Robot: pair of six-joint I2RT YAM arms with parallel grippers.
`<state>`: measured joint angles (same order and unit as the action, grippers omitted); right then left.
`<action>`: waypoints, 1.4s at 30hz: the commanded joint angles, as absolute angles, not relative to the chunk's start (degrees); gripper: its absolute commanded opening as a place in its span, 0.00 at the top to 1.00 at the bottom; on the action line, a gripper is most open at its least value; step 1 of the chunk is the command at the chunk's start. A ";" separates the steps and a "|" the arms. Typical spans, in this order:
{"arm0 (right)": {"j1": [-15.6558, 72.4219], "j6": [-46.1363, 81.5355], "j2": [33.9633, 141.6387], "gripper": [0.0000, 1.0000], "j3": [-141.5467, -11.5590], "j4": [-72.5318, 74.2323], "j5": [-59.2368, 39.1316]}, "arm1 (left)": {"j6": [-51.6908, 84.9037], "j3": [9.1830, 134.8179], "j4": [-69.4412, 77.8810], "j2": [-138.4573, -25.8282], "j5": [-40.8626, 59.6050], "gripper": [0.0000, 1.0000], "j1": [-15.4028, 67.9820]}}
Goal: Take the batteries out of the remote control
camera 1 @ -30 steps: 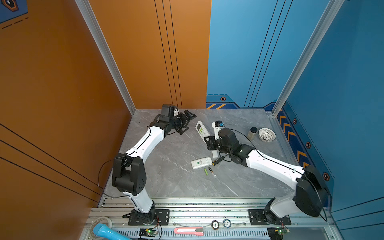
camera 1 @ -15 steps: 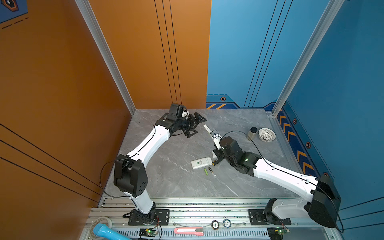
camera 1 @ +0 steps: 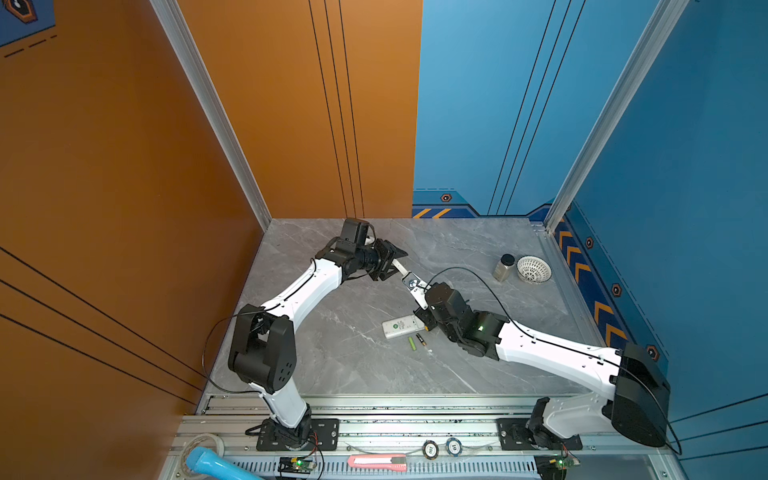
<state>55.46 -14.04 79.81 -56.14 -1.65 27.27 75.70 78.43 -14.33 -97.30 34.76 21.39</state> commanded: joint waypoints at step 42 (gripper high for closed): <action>44.14 70.02 98.72 0.18 -59.60 21.31 -8.75 | 72.53 48.95 64.31 -109.06 26.99 1.00 8.70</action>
